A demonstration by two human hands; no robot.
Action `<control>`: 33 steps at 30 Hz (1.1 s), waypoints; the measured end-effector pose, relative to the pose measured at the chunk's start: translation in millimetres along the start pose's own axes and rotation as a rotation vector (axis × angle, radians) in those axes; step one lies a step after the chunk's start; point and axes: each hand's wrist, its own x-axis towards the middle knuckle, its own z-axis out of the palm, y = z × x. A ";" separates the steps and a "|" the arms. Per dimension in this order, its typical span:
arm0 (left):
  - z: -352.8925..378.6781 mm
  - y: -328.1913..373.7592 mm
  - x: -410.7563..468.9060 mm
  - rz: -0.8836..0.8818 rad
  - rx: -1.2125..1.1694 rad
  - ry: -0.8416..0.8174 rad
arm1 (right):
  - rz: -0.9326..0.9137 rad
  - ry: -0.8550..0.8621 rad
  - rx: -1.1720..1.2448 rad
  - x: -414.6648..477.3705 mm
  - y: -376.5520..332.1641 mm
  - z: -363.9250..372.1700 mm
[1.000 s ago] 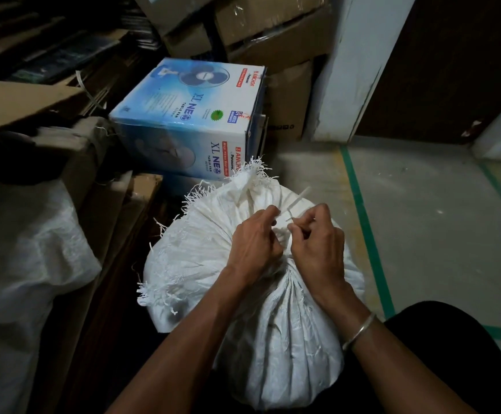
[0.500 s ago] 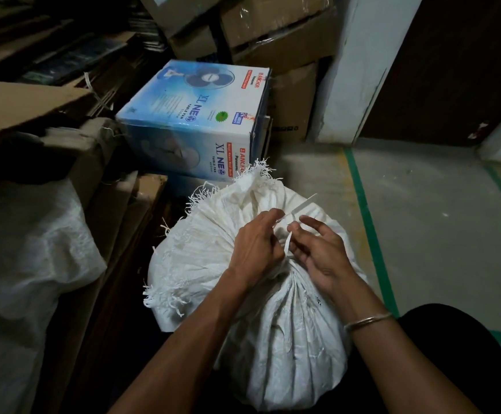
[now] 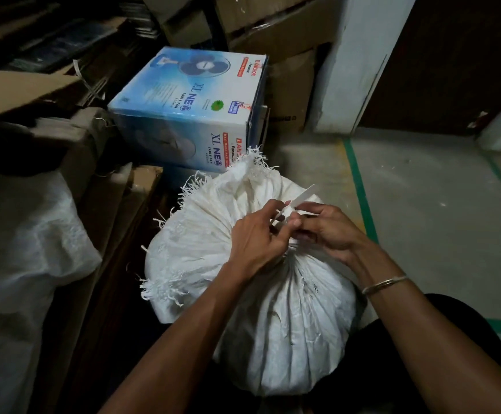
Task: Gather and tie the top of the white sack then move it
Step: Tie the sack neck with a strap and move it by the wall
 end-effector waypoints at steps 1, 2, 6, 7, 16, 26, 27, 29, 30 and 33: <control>0.1 0.1 0.2 0.002 0.001 0.003 | -0.003 -0.015 -0.025 0.5 -1.2 -0.3; 0.2 -0.6 0.6 0.007 0.003 0.008 | -0.006 -0.029 -0.045 2.0 -1.8 -1.7; 1.1 -2.5 1.3 0.030 0.025 0.003 | 0.041 -0.078 -0.047 8.3 -10.0 -11.9; 1.2 -2.1 1.2 0.038 0.035 0.002 | 0.063 -0.094 -0.066 10.7 -13.3 -14.8; 1.1 -0.7 -1.4 0.064 0.038 -0.012 | 0.179 -0.263 -0.501 36.2 -49.8 -34.8; 4.4 -2.6 -2.5 0.079 0.047 -0.007 | 0.029 -0.400 -0.739 44.3 -53.3 -28.7; 3.9 -3.0 -1.7 0.073 0.046 -0.003 | 0.023 -0.409 -0.719 44.4 -51.9 -27.0; 2.6 -2.2 -1.4 0.066 0.042 -0.002 | 0.018 -0.405 -0.675 43.3 -50.0 -24.0; 2.6 -1.7 -1.5 0.064 0.044 -0.006 | 0.010 -0.400 -0.664 43.1 -48.8 -23.9; 2.8 0.7 -1.4 0.052 0.049 -0.029 | -0.016 -0.388 -0.652 42.2 -43.7 -26.2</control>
